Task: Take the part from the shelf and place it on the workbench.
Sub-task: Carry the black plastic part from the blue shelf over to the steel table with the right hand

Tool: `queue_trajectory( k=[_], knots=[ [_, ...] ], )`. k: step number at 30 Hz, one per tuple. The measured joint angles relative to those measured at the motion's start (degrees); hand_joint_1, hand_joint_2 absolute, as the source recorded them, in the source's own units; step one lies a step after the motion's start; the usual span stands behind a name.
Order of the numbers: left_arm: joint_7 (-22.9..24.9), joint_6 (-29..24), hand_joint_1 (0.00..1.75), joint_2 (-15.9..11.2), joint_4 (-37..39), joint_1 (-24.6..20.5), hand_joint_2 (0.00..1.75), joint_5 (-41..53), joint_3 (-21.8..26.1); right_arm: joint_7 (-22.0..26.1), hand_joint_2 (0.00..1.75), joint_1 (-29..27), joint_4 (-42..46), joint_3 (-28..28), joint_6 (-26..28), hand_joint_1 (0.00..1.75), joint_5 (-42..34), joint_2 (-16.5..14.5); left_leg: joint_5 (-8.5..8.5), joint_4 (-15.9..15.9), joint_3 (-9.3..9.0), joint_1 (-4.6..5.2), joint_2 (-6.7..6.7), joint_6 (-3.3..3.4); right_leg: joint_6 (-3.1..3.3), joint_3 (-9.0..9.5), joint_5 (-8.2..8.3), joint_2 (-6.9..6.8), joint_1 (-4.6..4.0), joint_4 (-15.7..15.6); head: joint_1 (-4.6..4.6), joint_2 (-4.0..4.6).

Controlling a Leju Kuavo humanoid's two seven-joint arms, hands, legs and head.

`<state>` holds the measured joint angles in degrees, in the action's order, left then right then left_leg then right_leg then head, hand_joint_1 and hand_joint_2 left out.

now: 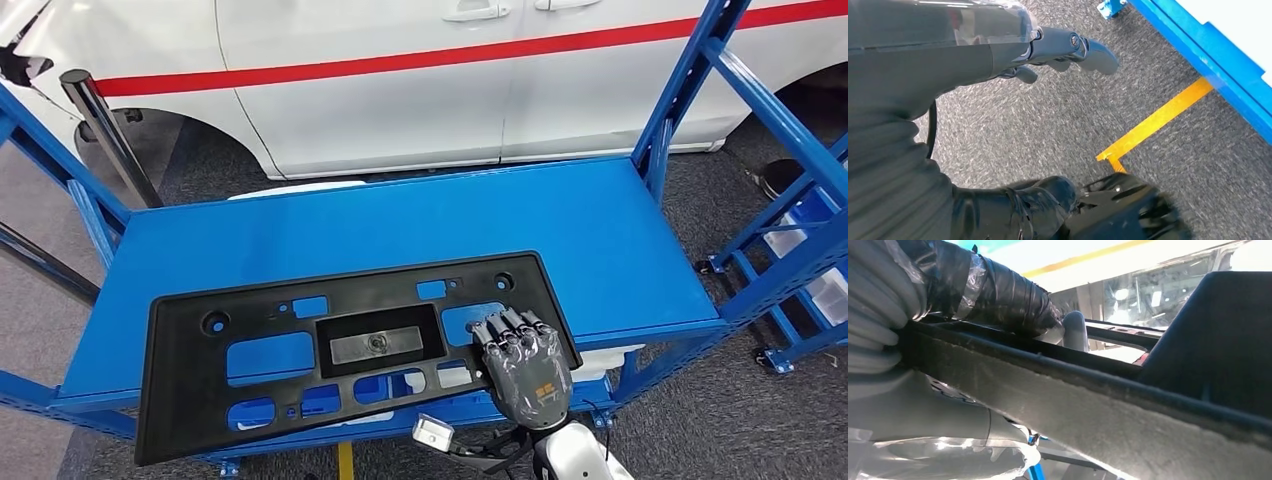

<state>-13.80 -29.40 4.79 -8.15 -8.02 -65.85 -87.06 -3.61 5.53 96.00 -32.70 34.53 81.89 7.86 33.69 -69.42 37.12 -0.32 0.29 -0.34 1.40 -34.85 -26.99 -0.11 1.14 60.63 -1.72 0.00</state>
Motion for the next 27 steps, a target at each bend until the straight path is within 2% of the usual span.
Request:
queue_trajectory(
  k=[1, 2, 3, 4, 5, 7, 8, 11, 12, 13, 16, 17, 18, 19, 21, 23, 27],
  knots=[
    [0.0, 0.0, 0.00, 0.0, 0.0, 0.0, 1.75, 0.0, 0.0, 0.0, 1.75, 0.0, 0.0, 0.0, 0.0, 1.66, 0.0, 0.0, 1.47, -3.5, 1.50, -0.05, -0.01, -0.12, 0.10, -0.15, 0.07, -0.03, -0.07, 0.0, -0.01, 0.00],
    [0.0, 0.0, 0.00, 0.0, 0.0, 0.1, 1.75, 0.0, 0.0, 0.0, 1.75, 0.0, -0.1, -0.1, 0.0, 1.66, 0.0, 0.0, 1.96, -5.6, 2.30, -0.07, -0.01, -0.13, 0.16, -0.25, 0.13, -0.05, -0.15, 0.0, -0.01, 0.00],
    [0.0, 0.0, 0.00, 0.0, 0.0, 0.1, 1.75, 0.0, 0.0, 0.0, 1.75, 0.0, -0.1, -0.1, 0.0, 1.66, 0.0, 0.0, 1.31, -5.5, 2.04, -0.06, -0.01, -0.01, 0.19, -0.29, 0.17, -0.05, -0.24, 0.0, -0.01, 0.00],
    [0.0, 0.0, 0.00, 0.0, 0.0, 0.1, 1.75, 0.0, 0.0, 0.0, 1.75, 0.0, -0.2, -0.2, 0.0, 1.66, 0.0, 0.0, -0.33, -3.0, 0.66, -0.03, 0.00, 0.26, 0.20, -0.24, 0.20, -0.03, -0.33, 0.0, -0.01, 0.00],
    [0.0, 0.0, 0.00, 0.0, 0.0, 0.1, 1.75, 0.0, 0.0, 0.0, 1.75, 0.0, -0.2, -0.2, 0.0, 1.66, 0.0, -0.1, -2.41, 1.0, -1.51, 0.09, 0.01, 0.70, 0.18, -0.16, 0.23, -0.01, -0.41, 0.0, -0.01, 0.00],
    [0.0, 0.0, 0.00, -0.1, 0.0, 0.1, 1.75, 0.0, 0.0, 0.0, 1.75, 0.1, -0.2, -0.2, 0.0, 1.66, -0.1, -0.1, -4.91, 8.4, -5.19, 0.49, 0.03, 1.72, -0.09, -0.15, 0.39, 0.00, -0.52, 0.0, -0.02, 0.00],
    [0.0, 0.0, 0.00, -0.1, 0.0, 0.0, 1.75, 0.0, 0.0, 0.0, 1.75, 0.1, -0.2, -0.2, 0.0, 1.66, -0.1, -0.2, -5.27, 10.3, -5.98, 0.72, 0.05, 2.08, -0.32, -0.24, 0.53, -0.01, -0.48, 0.0, -0.03, 0.00],
    [0.0, 0.0, 0.00, -0.1, 0.0, 0.1, 1.75, 0.0, 0.0, 0.0, 1.75, 0.1, -0.2, -0.3, 0.0, 1.66, -0.1, -0.2, -5.85, 11.7, -6.22, 0.72, -0.03, 2.57, -1.26, -0.24, 0.96, -0.03, -0.41, -0.4, -0.03, 0.00],
    [0.1, 0.0, 0.00, -0.1, 0.0, 0.2, 1.75, -0.1, 0.0, 0.0, 1.75, 0.2, -0.2, -0.3, 0.0, 1.66, -0.1, -0.2, -6.36, 12.4, -6.46, 0.53, -0.10, 2.81, -1.54, -0.35, 0.51, -0.01, -0.49, -0.1, -0.03, 0.00],
    [0.1, 0.0, 0.00, -0.1, 0.0, 0.1, 1.75, -0.1, 0.0, 0.0, 1.75, 0.2, -0.2, -0.3, 0.0, 1.66, -0.2, -0.2, -6.93, 13.1, -6.64, 0.33, -0.20, 3.07, -1.79, -0.92, -0.70, 0.03, -0.53, 1.3, -0.05, 0.00],
    [0.4, 0.1, 0.00, -0.1, 0.0, 0.1, 1.75, -0.1, -0.1, 0.0, 1.75, 0.3, -0.4, -0.3, 0.0, 1.66, -0.6, -0.2, -7.56, 13.3, -6.22, 0.26, -0.39, 3.43, -2.31, -4.76, -6.14, 0.12, -0.35, 10.6, -0.08, 0.00],
    [0.4, 0.1, 0.00, -0.1, 0.0, 0.2, 1.75, -0.1, -0.1, 0.0, 1.75, 0.2, -0.6, -0.3, 0.0, 1.66, -0.7, -0.2, -7.54, 13.0, -5.96, 0.26, -0.42, 3.42, -2.49, -5.59, -6.82, 0.11, -0.27, 12.9, -0.08, 0.00],
    [0.5, 0.1, 0.00, -0.1, 0.0, 0.2, 1.75, -0.2, -0.1, 0.0, 1.75, 0.2, -0.8, -0.4, 0.0, 1.66, -0.7, -0.2, -7.49, 12.7, -5.68, 0.24, -0.43, 3.36, -2.66, -5.60, -6.50, 0.09, -0.16, 13.4, -0.08, 0.00],
    [0.5, 0.1, 0.00, -0.1, 0.0, 0.2, 1.75, -0.2, -0.1, 0.0, 1.75, 0.2, -0.9, -0.4, 0.0, 1.66, -0.8, -0.2, -7.40, 12.3, -5.41, 0.19, -0.40, 3.24, -2.81, -4.61, -5.24, 0.08, -0.02, 11.8, -0.08, 0.00],
    [0.5, 0.1, 0.00, 0.0, 0.0, 0.2, 1.75, -0.2, -0.1, 0.1, 1.75, 0.4, -1.0, -0.4, 0.0, 1.66, -0.8, -0.2, -7.00, 11.2, -4.85, 0.16, -0.30, 2.72, -2.90, -0.95, -2.28, 0.07, 0.21, 5.1, -0.09, 0.00],
    [0.4, 0.1, 0.00, 0.0, 0.0, 0.1, 1.75, -0.3, -0.1, 0.1, 1.75, 0.5, -1.1, -0.4, 0.0, 1.66, -0.8, -0.2, -6.63, 10.2, -4.23, 0.34, -0.23, 2.05, -2.43, 0.94, -1.21, 0.17, 0.16, 1.0, -0.04, 0.00],
    [0.4, 0.1, 0.00, 0.0, 0.0, 0.1, 1.75, -0.3, -0.1, 0.1, 1.75, 0.6, -1.1, -0.5, 0.0, 1.66, -0.9, -0.2, -6.24, 9.4, -3.59, 0.24, -0.20, 0.91, -0.91, 0.57, -0.74, 0.25, -0.01, 0.5, -0.01, 0.00]
  ],
)
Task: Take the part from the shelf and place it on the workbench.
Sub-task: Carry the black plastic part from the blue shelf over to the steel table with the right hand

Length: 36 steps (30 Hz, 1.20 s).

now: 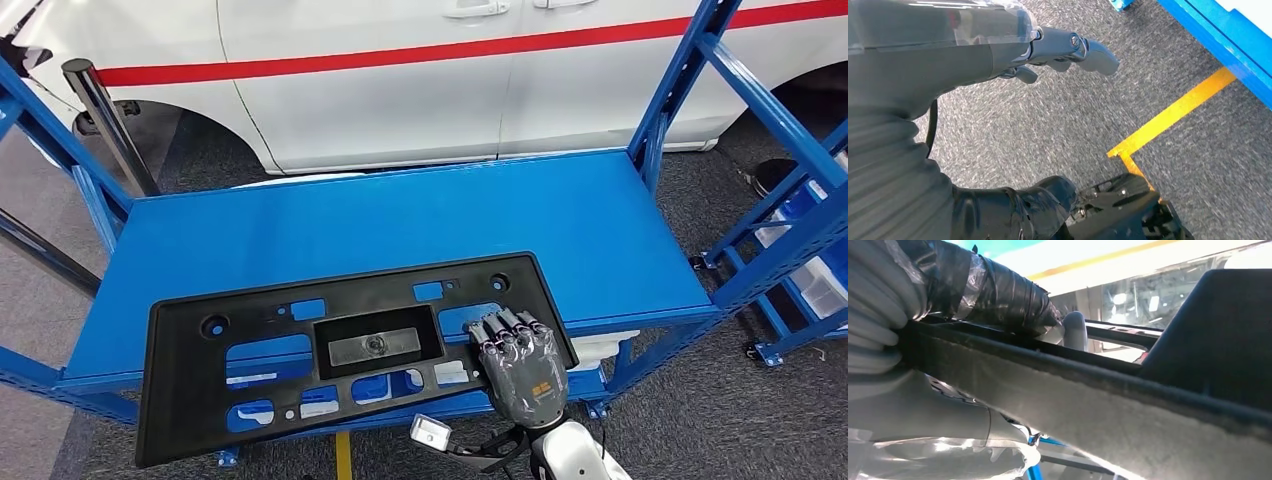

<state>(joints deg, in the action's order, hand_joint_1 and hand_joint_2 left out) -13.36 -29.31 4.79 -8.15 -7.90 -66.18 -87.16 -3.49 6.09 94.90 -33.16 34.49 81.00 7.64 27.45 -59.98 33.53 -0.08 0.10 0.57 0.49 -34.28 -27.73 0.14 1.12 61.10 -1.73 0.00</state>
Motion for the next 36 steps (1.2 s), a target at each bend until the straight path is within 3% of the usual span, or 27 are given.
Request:
queue_trajectory(
  k=[2, 4, 5, 6, 7, 9, 11, 15, 17, 19, 21, 22, 23, 24, 26, 31, 33, 35, 36],
  knots=[
    [0.0, 0.0, 0.00, 0.0, 0.0, 0.0, 1.75, -0.1, 0.0, 0.0, 1.75, 0.0, 0.0, 0.0, 0.0, 1.66, 0.0, -0.1, 2.77, -3.7, 1.51, -0.19, -0.01, -0.61, 0.64, -0.22, 0.38, -0.16, 0.19, -0.2, 0.04, 0.00],
    [0.0, 0.0, 0.00, 0.0, 0.0, 0.0, 1.75, -0.1, 0.0, 0.0, 1.75, 0.0, 0.0, -0.1, 0.0, 1.66, 0.0, -0.2, 6.64, -10.5, 4.28, -0.39, -0.02, -1.11, 0.97, -0.64, 0.62, -0.26, 0.10, -0.2, 0.07, 0.00],
    [0.0, 0.0, 0.00, 0.0, 0.0, 0.0, 1.75, -0.1, 0.0, 0.0, 1.75, 0.0, 0.0, -0.1, 0.0, 1.66, 0.0, -0.2, 7.75, -13.3, 5.34, -0.45, -0.02, -1.23, 1.04, -0.84, 0.73, -0.30, 0.03, -0.2, 0.07, 0.00],
    [0.0, 0.0, 0.00, 0.0, 0.0, 0.1, 1.75, -0.1, 0.0, 0.0, 1.75, 0.0, 0.0, -0.1, 0.0, 1.66, 0.0, -0.2, 7.82, -14.4, 5.59, -0.47, -0.02, -1.23, 1.06, -0.99, 0.84, -0.31, -0.02, -0.2, 0.07, 0.00],
    [0.0, 0.0, 0.00, 0.0, 0.0, 0.1, 1.75, -0.1, 0.0, 0.1, 1.75, -0.1, 0.0, -0.1, 0.0, 1.66, 0.0, -0.2, 6.83, -13.4, 4.76, -0.47, -0.02, -1.12, 1.05, -1.06, 0.95, -0.31, -0.06, -0.2, 0.07, 0.00],
    [0.0, 0.0, 0.00, 0.0, 0.0, 0.0, 1.75, -0.1, 0.0, 0.1, 1.75, -0.1, 0.0, -0.1, 0.1, 1.66, 0.0, -0.2, 3.38, -6.2, 0.69, -0.38, 0.00, -0.49, 0.93, -1.07, 1.13, -0.28, -0.14, -0.2, 0.07, 0.00],
    [0.0, 0.0, 0.00, 0.0, 0.0, -0.1, 1.75, -0.1, 0.0, 0.1, 1.75, 0.0, 0.0, -0.1, 0.1, 1.66, 0.0, -0.3, 1.54, 0.1, -2.49, -0.05, 0.03, 0.23, 0.51, -1.16, 1.42, -0.28, -0.23, -0.2, 0.05, 0.00],
    [0.0, 0.0, 0.00, 0.0, 0.0, 0.0, 1.75, -0.1, 0.0, 0.2, 1.75, 0.0, 0.0, -0.2, 0.1, 1.66, 0.0, -0.4, 0.58, 2.4, -3.08, 0.21, 0.00, 1.11, -0.81, -1.30, 1.93, -0.29, -0.17, -0.5, 0.04, 0.00],
    [0.0, 0.0, 0.00, 0.0, 0.0, 0.0, 1.75, -0.1, 0.0, 0.4, 1.75, 0.0, 0.1, -0.2, 0.1, 1.66, 0.0, -0.4, -0.49, 3.6, -3.27, -0.10, -0.22, 1.74, -1.20, -2.36, -0.26, -0.22, -0.33, 2.1, -0.01, 0.00],
    [0.0, 0.0, 0.00, 0.0, 0.0, -0.1, 1.75, -0.1, 0.0, 0.4, 1.75, -0.1, 0.1, -0.2, 0.1, 1.66, 0.0, -0.4, -0.98, 3.8, -2.90, -0.16, -0.38, 2.13, -1.41, -4.99, -4.38, -0.17, -0.28, 8.6, -0.04, 0.00],
    [-0.1, 0.0, 0.00, 0.0, 0.0, 0.0, 1.75, -0.2, 0.0, 0.4, 1.75, -0.1, 0.0, -0.2, 0.0, 1.66, 0.0, -0.4, -1.09, 3.4, -2.33, -0.15, -0.45, 2.15, -1.70, -6.66, -6.26, -0.17, -0.16, 13.4, -0.04, 0.00],
    [-0.1, -0.1, 0.00, 0.0, 0.0, 0.0, 1.75, -0.2, 0.0, 0.5, 1.75, -0.1, 0.0, -0.2, 0.0, 1.66, 0.0, -0.4, -1.07, 3.1, -2.08, -0.18, -0.46, 2.10, -1.85, -6.17, -5.62, -0.19, -0.04, 13.2, -0.03, 0.00],
    [-0.2, -0.1, 0.00, 0.1, 0.0, 0.0, 1.75, -0.2, 0.0, 0.5, 1.75, -0.1, 0.0, -0.2, 0.0, 1.66, 0.0, -0.4, -1.00, 2.7, -1.85, -0.24, -0.44, 1.99, -1.97, -4.73, -4.15, -0.20, 0.13, 10.9, -0.03, 0.00],
    [-0.3, -0.1, 0.00, 0.1, 0.0, 0.0, 1.75, -0.2, 0.0, 0.5, 1.75, -0.1, 0.0, -0.2, 0.0, 1.66, 0.0, -0.4, -0.83, 2.2, -1.61, -0.30, -0.40, 1.76, -2.06, -2.75, -2.57, -0.22, 0.32, 7.3, -0.04, 0.00],
    [-0.4, -0.1, 0.00, 0.1, 0.0, 0.0, 1.75, -0.2, 0.0, 0.6, 1.75, 0.0, 0.0, -0.2, 0.0, 1.66, -0.1, -0.4, -0.38, 1.0, -0.87, -0.13, -0.33, 1.12, -1.84, 0.07, -0.95, -0.18, 0.41, 1.7, -0.01, 0.00],
    [-0.4, -0.2, 0.00, 0.1, 0.0, 0.0, 1.75, -0.2, 0.0, 0.6, 1.75, 0.1, 0.0, -0.3, 0.0, 1.66, -0.3, -0.4, 0.39, -0.6, 0.27, -0.12, -0.27, -0.24, 0.00, -0.04, -0.47, -0.09, 0.21, 0.4, 0.07, 0.00],
    [-0.4, -0.2, 0.00, 0.1, 0.0, -0.1, 1.75, -0.2, 0.0, 0.6, 1.75, 0.1, 0.0, -0.4, -0.1, 1.66, -0.4, -0.4, 3.53, -5.0, 2.07, -0.31, -0.25, -0.83, 0.56, -0.22, -0.13, -0.25, 0.33, 0.2, 0.10, 0.00],
    [-0.4, -0.2, 0.00, 0.1, 0.0, 0.0, 1.75, -0.2, 0.0, 0.7, 1.75, 0.2, 0.0, -0.5, -0.2, 1.66, -0.5, -0.4, 7.25, -12.0, 4.96, -0.45, -0.25, -1.23, 0.87, -0.60, 0.08, -0.33, 0.18, 0.2, 0.11, 0.00],
    [-0.5, -0.2, 0.00, 0.1, 0.0, 0.0, 1.75, -0.2, 0.0, 0.7, 1.75, 0.2, 0.0, -0.5, -0.2, 1.66, -0.6, -0.4, 8.05, -14.4, 5.83, -0.48, -0.26, -1.27, 0.96, -0.76, 0.17, -0.36, 0.09, 0.2, 0.11, 0.00]
  ],
)
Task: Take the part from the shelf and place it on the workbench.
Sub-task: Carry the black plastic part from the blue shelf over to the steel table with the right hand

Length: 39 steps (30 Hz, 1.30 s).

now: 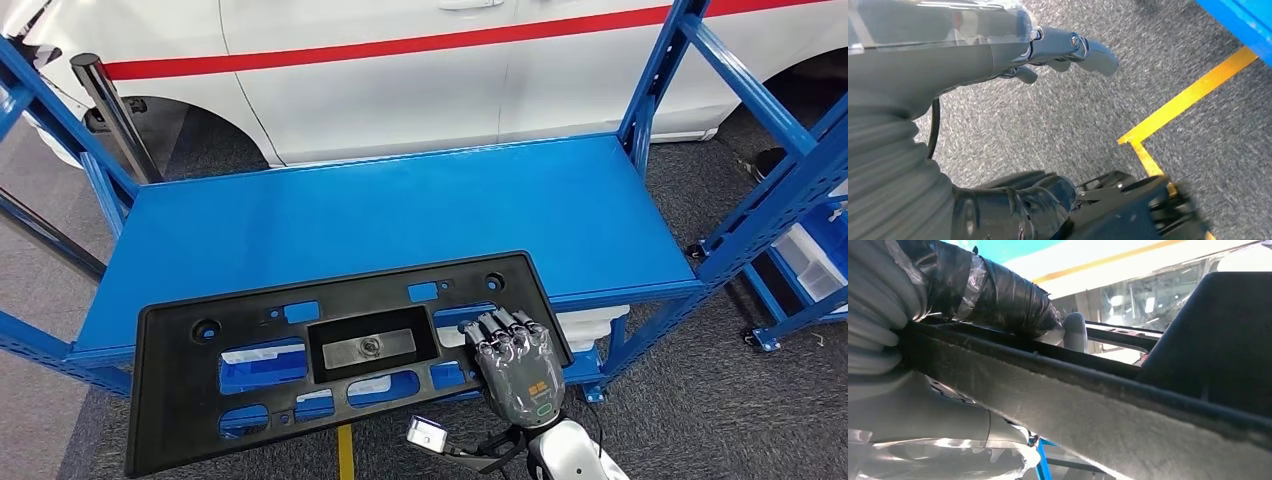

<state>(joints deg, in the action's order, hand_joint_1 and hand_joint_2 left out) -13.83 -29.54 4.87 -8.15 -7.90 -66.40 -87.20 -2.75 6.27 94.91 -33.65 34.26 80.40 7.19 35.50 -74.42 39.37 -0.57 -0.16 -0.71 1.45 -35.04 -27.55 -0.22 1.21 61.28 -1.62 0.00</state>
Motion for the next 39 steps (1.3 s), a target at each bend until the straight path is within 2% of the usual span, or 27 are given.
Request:
queue_trajectory(
  k=[1, 2, 4, 6, 8, 10, 11, 12, 14, 15, 16, 17, 19, 21, 23, 25, 27, 29, 30, 31, 32, 33, 34, 36, 37, 39],
  knots=[
    [0.0, 0.0, 0.00, 0.0, 0.0, 0.0, 1.75, 0.0, 0.0, 0.0, 1.75, 0.0, 0.0, 0.0, 0.0, 1.66, 0.0, 0.0, -0.27, -0.5, -0.05, 0.00, 0.00, 0.09, 0.05, -0.10, 0.08, -0.01, -0.08, 0.0, -0.01, 0.00],
    [0.0, 0.0, 0.00, 0.0, 0.0, 0.0, 1.75, 0.0, 0.0, 0.1, 1.75, 0.0, 0.0, -0.1, 0.0, 1.66, -0.1, 0.0, -1.57, 1.2, -1.17, 0.01, 0.01, 0.29, 0.06, -0.12, 0.15, 0.00, -0.17, 0.0, 0.00, 0.00],
    [0.0, 0.0, 0.00, 0.0, 0.0, -0.1, 1.75, 0.0, 0.0, 0.1, 1.75, 0.1, 0.0, -0.1, -0.1, 1.66, -0.1, 0.0, -5.05, 8.8, -5.43, 0.22, 0.07, 1.17, -0.07, -0.01, 0.28, 0.02, -0.32, 0.0, -0.03, 0.00],
    [0.0, 0.0, 0.00, -0.1, 0.0, -0.2, 1.75, 0.0, 0.0, 0.2, 1.75, 0.2, 0.0, -0.2, -0.1, 1.66, -0.2, 0.0, -6.64, 14.6, -8.22, 0.65, 0.13, 2.02, -0.47, -0.11, 0.54, 0.02, -0.33, -0.1, -0.06, 0.00],
    [0.0, 0.0, 0.00, -0.1, 0.0, -0.1, 1.75, 0.0, 0.0, 0.2, 1.75, 0.2, 0.0, -0.4, -0.1, 1.66, -0.3, 0.0, -6.74, 15.7, -8.39, 0.98, 0.14, 2.42, -1.16, -0.26, 0.98, -0.01, -0.15, -0.4, -0.03, 0.00],
    [0.0, 0.0, 0.00, -0.1, 0.0, -0.1, 1.75, 0.0, 0.0, 0.3, 1.75, 0.3, 0.0, -0.6, -0.1, 1.66, -0.5, 0.0, -7.58, 16.8, -8.69, 0.70, 0.06, 2.86, -1.83, -0.32, 0.81, -0.02, -0.12, -0.3, -0.05, 0.00],
    [0.0, 0.0, 0.00, -0.1, 0.0, -0.1, 1.75, 0.0, 0.0, 0.3, 1.75, 0.3, 0.0, -0.6, -0.1, 1.66, -0.5, 0.0, -8.11, 17.4, -8.82, 0.54, -0.03, 3.16, -2.05, -0.70, -0.12, 0.02, -0.15, 0.7, -0.08, 0.00],
    [0.0, 0.0, 0.00, 0.0, 0.0, -0.1, 1.75, 0.0, 0.0, 0.3, 1.75, 0.3, 0.0, -0.6, -0.1, 1.66, -0.5, 0.0, -8.54, 17.8, -8.87, 0.38, -0.12, 3.37, -2.19, -1.60, -1.77, 0.07, -0.17, 3.0, -0.09, 0.00],
    [0.0, 0.0, 0.00, 0.0, 0.0, -0.2, 1.75, 0.0, 0.0, 0.4, 1.75, 0.3, 0.0, -0.6, -0.1, 1.66, -0.6, 0.0, -8.84, 17.7, -8.43, 0.47, -0.23, 3.60, -2.48, -4.42, -5.59, 0.14, -0.12, 9.8, -0.10, 0.00],
    [0.0, 0.0, 0.00, 0.0, 0.0, -0.1, 1.75, 0.0, 0.0, 0.3, 1.75, 0.3, 0.0, -0.6, -0.1, 1.66, -0.6, 0.0, -8.88, 17.6, -8.19, 0.49, -0.25, 3.60, -2.66, -5.59, -6.66, 0.15, -0.08, 12.7, -0.10, 0.00],
    [0.0, 0.1, 0.00, 0.0, 0.0, 0.0, 1.75, 0.0, 0.0, 0.3, 1.75, 0.3, 0.0, -0.6, -0.1, 1.66, -0.6, 0.1, -8.89, 17.3, -7.97, 0.49, -0.27, 3.58, -2.81, -5.95, -6.65, 0.14, -0.01, 13.8, -0.10, 0.00],
    [0.0, 0.1, 0.00, 0.0, 0.0, 0.0, 1.75, 0.0, 0.0, 0.3, 1.75, 0.3, -0.1, -0.6, -0.1, 1.66, -0.6, 0.1, -8.86, 17.1, -7.78, 0.46, -0.26, 3.52, -2.93, -5.31, -5.63, 0.13, 0.08, 13.0, -0.10, 0.00],
    [0.0, 0.1, 0.00, 0.1, 0.0, 0.0, 1.75, 0.0, 0.0, 0.3, 1.75, 0.3, -0.1, -0.6, -0.1, 1.66, -0.6, 0.1, -8.60, 16.2, -7.39, 0.39, -0.20, 3.18, -2.94, -1.69, -2.36, 0.09, 0.27, 6.3, -0.11, 0.00],
    [0.0, 0.1, 0.00, 0.1, 0.0, -0.1, 1.75, 0.0, 0.0, 0.3, 1.75, 0.3, 0.0, -0.6, -0.1, 1.66, -0.6, 0.1, -8.22, 15.2, -6.82, 0.56, -0.12, 2.52, -2.46, 0.79, -0.73, 0.14, 0.16, 1.0, -0.08, 0.00],
    [0.1, 0.1, 0.00, 0.1, 0.0, -0.1, 1.75, 0.0, 0.0, 0.3, 1.75, 0.2, 0.0, -0.6, -0.1, 1.66, -0.7, 0.1, -8.24, 14.8, -6.41, 0.70, -0.09, 1.84, -1.73, 0.80, -0.56, 0.27, -0.15, 0.2, -0.06, 0.00],
    [0.1, 0.1, 0.00, 0.1, 0.0, -0.1, 1.75, 0.0, 0.0, 0.3, 1.75, 0.2, 0.0, -0.6, -0.1, 1.66, -0.7, 0.1, -7.99, 14.6, -6.15, 0.55, -0.08, 1.30, -0.95, 0.61, -0.13, 0.24, -0.04, 0.0, -0.05, 0.00],
    [0.1, 0.1, 0.00, 0.1, 0.0, -0.1, 1.75, -0.1, 0.0, 0.3, 1.75, 0.3, 0.0, -0.6, -0.1, 1.66, -0.7, 0.0, -5.50, 11.5, -4.89, 0.36, -0.03, 0.68, -0.26, 0.35, 0.32, 0.11, 0.22, -0.3, -0.01, 0.00],
    [0.1, 0.1, 0.00, 0.2, 0.0, -0.1, 1.75, -0.1, 0.0, 0.3, 1.75, 0.3, 0.0, -0.7, -0.1, 1.66, -0.7, 0.0, -1.36, 4.6, -2.11, 0.10, -0.03, 0.07, 0.06, -0.16, 0.66, 0.01, 0.17, -0.3, 0.03, 0.00],
    [0.1, 0.1, 0.00, 0.2, 0.0, 0.0, 1.75, -0.1, 0.0, 0.3, 1.75, 0.2, 0.0, -0.7, -0.1, 1.66, -0.7, 0.0, 0.06, 1.4, -0.88, 0.00, -0.03, -0.10, 0.12, -0.44, 0.83, -0.02, 0.11, -0.3, 0.03, 0.00],
    [0.1, 0.1, 0.00, 0.2, 0.0, 0.0, 1.75, -0.1, 0.0, 0.3, 1.75, 0.2, 0.0, -0.7, -0.1, 1.66, -0.7, 0.0, 0.46, -0.3, -0.40, -0.05, -0.03, -0.16, 0.12, -0.68, 1.00, -0.04, 0.06, -0.3, 0.03, 0.00],
    [0.1, 0.1, 0.00, 0.2, 0.0, 0.1, 1.75, -0.1, 0.0, 0.3, 1.75, 0.2, 0.0, -0.8, -0.1, 1.66, -0.7, 0.0, -0.29, 0.2, -1.03, -0.07, -0.03, -0.11, 0.07, -0.85, 1.17, -0.03, 0.04, -0.3, 0.03, 0.00],
    [0.1, 0.1, 0.00, 0.2, 0.0, 0.1, 1.75, -0.1, 0.0, 0.3, 1.75, 0.2, 0.0, -0.8, -0.1, 1.66, -0.7, 0.0, -1.94, 3.1, -2.78, -0.06, -0.03, 0.06, 0.00, -0.93, 1.31, -0.01, 0.03, -0.3, 0.03, 0.00],
    [0.1, 0.1, 0.00, 0.1, 0.0, 0.0, 1.75, -0.1, 0.0, 0.3, 1.75, 0.2, 0.0, -0.9, -0.1, 1.66, -0.7, 0.0, -3.80, 7.4, -5.19, -0.02, 0.00, 0.37, -0.12, -0.96, 1.45, 0.00, 0.05, -0.3, 0.03, 0.00],
    [0.1, 0.1, 0.00, 0.1, 0.0, -0.1, 1.75, -0.1, 0.0, 0.4, 1.75, 0.3, 0.0, -1.0, -0.1, 1.66, -0.9, 0.0, -5.87, 14.4, -8.81, 0.29, 0.06, 0.99, -0.60, -1.06, 1.77, 0.01, 0.02, -0.3, 0.03, 0.00],
    [0.1, 0.1, 0.00, 0.1, 0.0, -0.1, 1.75, -0.1, 0.0, 0.4, 1.75, 0.3, 0.0, -1.0, -0.2, 1.66, -1.0, 0.0, -6.07, 15.9, -9.43, 0.50, 0.10, 1.26, -0.93, -1.13, 1.98, -0.01, 0.05, -0.4, 0.03, 0.00],
    [0.0, 0.1, 0.00, 0.1, 0.0, -0.1, 1.75, -0.2, 0.0, 0.4, 1.75, 0.3, 0.0, -1.1, -0.2, 1.66, -1.1, 0.0, -6.37, 16.4, -9.28, 0.80, 0.14, 1.73, -1.72, -1.14, 2.50, -0.04, 0.13, -0.8, 0.03, 0.00]
  ],
)
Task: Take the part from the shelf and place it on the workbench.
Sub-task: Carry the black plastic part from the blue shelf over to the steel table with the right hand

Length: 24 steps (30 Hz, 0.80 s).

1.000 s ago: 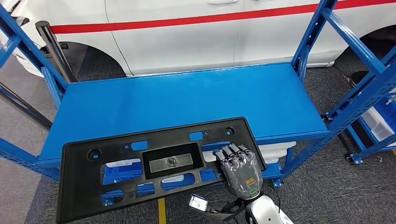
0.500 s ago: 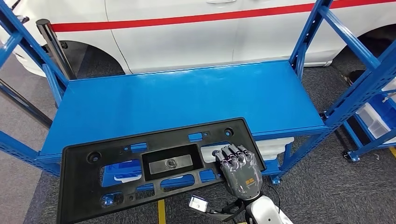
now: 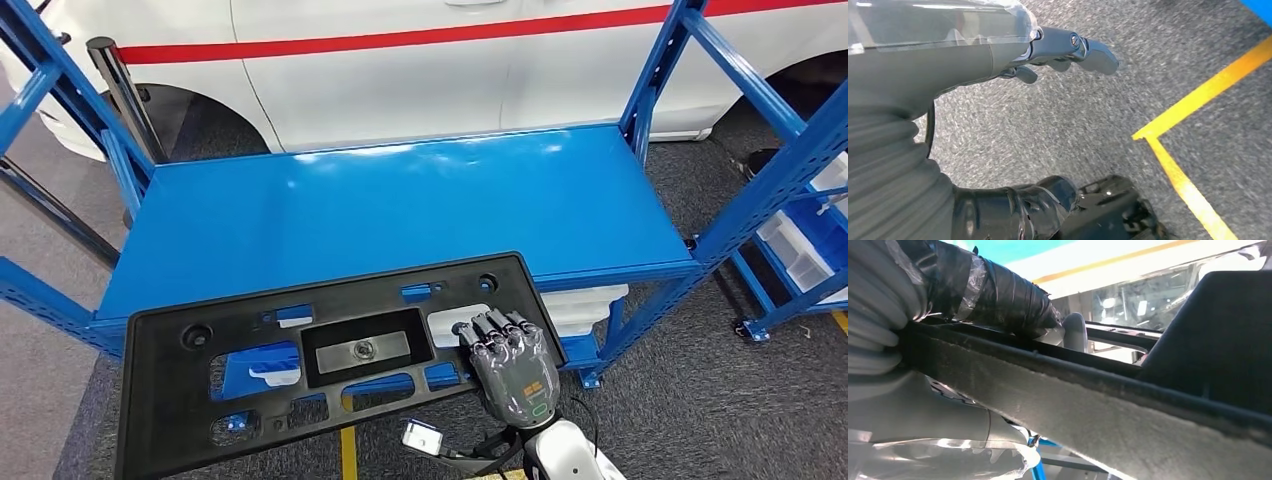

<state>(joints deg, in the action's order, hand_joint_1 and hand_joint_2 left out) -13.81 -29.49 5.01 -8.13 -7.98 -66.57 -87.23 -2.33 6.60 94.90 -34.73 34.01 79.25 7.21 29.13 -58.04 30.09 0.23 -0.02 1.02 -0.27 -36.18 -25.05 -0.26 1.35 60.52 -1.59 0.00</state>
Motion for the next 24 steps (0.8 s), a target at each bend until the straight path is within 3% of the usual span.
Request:
queue_trajectory(
  k=[2, 3, 6, 7, 8, 9, 11, 13, 17, 19, 21, 22, 23, 24],
  knots=[
    [0.0, 0.0, 0.00, 0.1, 0.0, 0.0, 1.75, 0.0, 0.0, 0.1, 1.75, 0.0, 0.0, -0.1, 0.0, 1.66, 0.0, 0.0, -0.97, 0.9, -0.22, -0.22, -0.14, 0.70, -0.64, -0.16, -0.50, 0.01, 0.00, 0.4, -0.04, 0.00],
    [0.0, 0.0, 0.00, 0.1, 0.0, 0.0, 1.75, -0.1, 0.0, 0.1, 1.75, 0.0, 0.0, -0.1, -0.1, 1.66, 0.0, 0.0, -1.52, 1.4, -0.24, -0.35, -0.23, 1.09, -0.81, -0.76, -1.81, 0.05, -0.06, 1.9, -0.06, 0.00],
    [0.0, 0.0, 0.00, 0.1, 0.0, 0.0, 1.75, -0.1, 0.0, 0.2, 1.75, 0.0, 0.0, -0.2, -0.2, 1.66, -0.1, 0.0, -2.31, 1.5, 0.65, -0.26, -0.41, 1.71, -0.96, -4.58, -7.84, 0.15, -0.12, 11.7, -0.08, 0.00],
    [0.0, 0.0, 0.00, 0.1, 0.0, 0.0, 1.75, -0.1, 0.0, 0.2, 1.75, 0.0, -0.1, -0.2, -0.2, 1.66, -0.1, 0.1, -2.38, 1.2, 1.04, -0.20, -0.43, 1.74, -1.01, -5.34, -8.70, 0.16, -0.11, 14.1, -0.08, 0.00],
    [0.0, 0.0, 0.00, 0.1, 0.0, 0.1, 1.75, -0.1, 0.0, 0.2, 1.75, 0.0, -0.1, -0.2, -0.3, 1.66, -0.1, 0.1, -2.42, 1.0, 1.37, -0.17, -0.45, 1.74, -1.04, -5.16, -8.52, 0.16, -0.10, 14.6, -0.08, 0.00],
    [0.0, 0.0, 0.00, 0.2, 0.0, 0.1, 1.75, -0.1, 0.0, 0.2, 1.75, 0.0, -0.2, -0.3, -0.4, 1.66, -0.1, 0.1, -2.40, 0.6, 1.63, -0.17, -0.43, 1.70, -0.99, -3.80, -7.28, 0.15, -0.08, 12.8, -0.08, 0.00],
    [0.0, 0.1, 0.00, 0.2, 0.0, 0.1, 1.75, -0.1, 0.0, 0.3, 1.75, 0.0, -0.2, -0.3, -0.4, 1.66, -0.1, 0.1, -2.19, -0.2, 2.10, -0.09, -0.36, 1.40, -0.70, 0.51, -4.37, 0.14, -0.15, 5.5, -0.09, 0.00],
    [0.0, 0.1, 0.00, 0.3, 0.0, 0.0, 1.75, -0.1, 0.0, 0.3, 1.75, 0.1, -0.2, -0.3, -0.4, 1.66, -0.2, 0.1, -2.00, -1.0, 2.67, 0.10, -0.33, 0.90, -0.19, 2.74, -3.35, 0.18, -0.36, 0.9, -0.07, 0.00],
    [0.0, 0.1, 0.00, 0.3, 0.0, 0.0, 1.75, -0.2, 0.0, 0.3, 1.75, 0.1, -0.2, -0.4, -0.5, 1.66, -0.3, 0.1, -1.60, -1.8, 3.41, 0.00, -0.29, -0.29, 1.13, 2.43, -2.84, 0.23, -0.34, 0.1, -0.03, 0.00],
    [0.0, 0.1, 0.00, 0.3, 0.0, 0.0, 1.75, -0.3, 0.0, 0.3, 1.75, 0.1, -0.2, -0.4, -0.6, 1.66, -0.4, 0.0, 1.35, -5.6, 5.04, -0.23, -0.23, -1.02, 1.76, 2.17, -2.42, 0.08, -0.07, -0.2, 0.03, 0.00],
    [0.0, 0.1, 0.00, 0.3, 0.0, 0.1, 1.75, -0.4, 0.0, 0.3, 1.75, 0.1, -0.2, -0.4, -0.7, 1.66, -0.4, 0.0, 5.27, -12.8, 7.87, -0.54, -0.22, -1.61, 1.97, 1.74, -2.16, -0.02, -0.10, -0.2, 0.05, 0.00],
    [0.0, 0.1, 0.00, 0.3, 0.0, 0.1, 1.75, -0.5, 0.0, 0.3, 1.75, 0.1, -0.3, -0.5, -0.8, 1.66, -0.5, 0.0, 6.31, -15.6, 8.93, -0.67, -0.22, -1.79, 1.98, 1.55, -2.04, -0.04, -0.12, -0.2, 0.04, 0.00],
    [0.0, 0.1, 0.00, 0.3, 0.0, 0.1, 1.75, -0.5, 0.0, 0.3, 1.75, 0.1, -0.4, -0.5, -0.9, 1.66, -0.6, 0.0, 6.21, -16.5, 9.08, -0.75, -0.22, -1.86, 1.95, 1.41, -1.93, -0.05, -0.12, -0.1, 0.05, 0.00],
    [0.0, 0.1, 0.00, 0.3, 0.0, 0.2, 1.75, -0.5, 0.0, 0.4, 1.75, 0.1, -0.4, -0.5, -0.9, 1.66, -0.7, 0.0, 5.05, -15.2, 8.14, -0.80, -0.22, -1.84, 1.88, 1.34, -1.83, -0.03, -0.12, -0.1, 0.05, 0.00]
  ],
)
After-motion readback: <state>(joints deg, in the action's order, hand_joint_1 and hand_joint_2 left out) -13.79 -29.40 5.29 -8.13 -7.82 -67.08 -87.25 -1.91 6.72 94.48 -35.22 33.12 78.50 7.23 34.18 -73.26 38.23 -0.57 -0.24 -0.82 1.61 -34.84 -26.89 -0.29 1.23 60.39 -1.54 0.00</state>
